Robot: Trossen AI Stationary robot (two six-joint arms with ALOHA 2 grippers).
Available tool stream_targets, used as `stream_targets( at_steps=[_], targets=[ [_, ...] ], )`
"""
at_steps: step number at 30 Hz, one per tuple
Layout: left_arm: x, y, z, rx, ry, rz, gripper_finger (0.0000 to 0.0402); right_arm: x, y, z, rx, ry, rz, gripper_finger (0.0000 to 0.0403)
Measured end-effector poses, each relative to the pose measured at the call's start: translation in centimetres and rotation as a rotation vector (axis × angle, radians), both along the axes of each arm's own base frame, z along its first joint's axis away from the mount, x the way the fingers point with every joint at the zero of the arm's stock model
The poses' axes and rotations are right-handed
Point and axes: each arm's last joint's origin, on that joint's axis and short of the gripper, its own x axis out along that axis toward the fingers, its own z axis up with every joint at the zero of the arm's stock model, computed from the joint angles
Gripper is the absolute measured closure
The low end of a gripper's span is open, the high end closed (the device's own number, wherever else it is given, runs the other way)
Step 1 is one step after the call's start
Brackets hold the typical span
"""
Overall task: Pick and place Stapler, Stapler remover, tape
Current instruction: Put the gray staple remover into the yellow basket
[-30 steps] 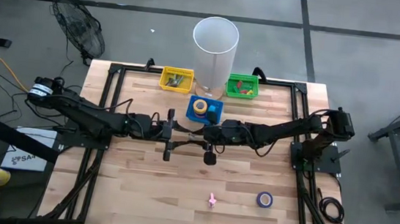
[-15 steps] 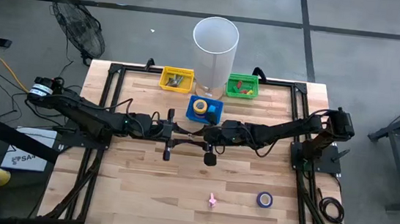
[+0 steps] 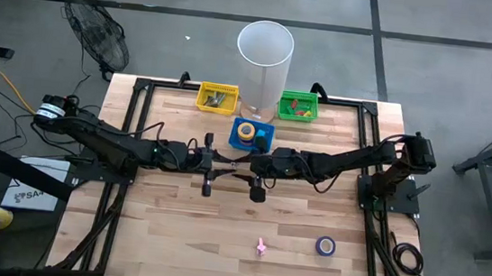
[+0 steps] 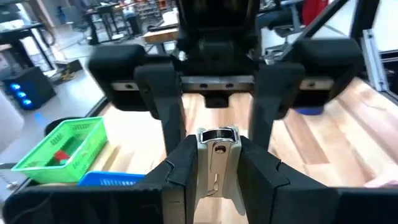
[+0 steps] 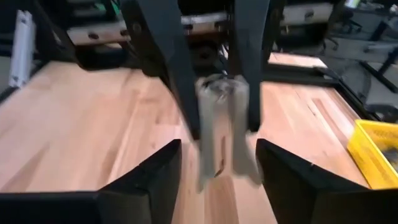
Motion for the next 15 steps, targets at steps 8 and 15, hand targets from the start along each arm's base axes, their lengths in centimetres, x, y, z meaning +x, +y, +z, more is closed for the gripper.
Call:
stream_targets(
  at_steps=[8, 15],
  targets=[
    [-0.3, 0.8, -0.7, 0.057, 0.068, 0.275, 0.0320, -1.1, -0.4, -0.5, 0.019, 0.145, -0.123, 0.0195],
    [-1.0, 2.7, -1.0, 0.160, 0.115, 0.705, 0.0320, -2.5, -0.7, -0.9, 0.094, 0.285, -0.250, 0.0195]
  ],
)
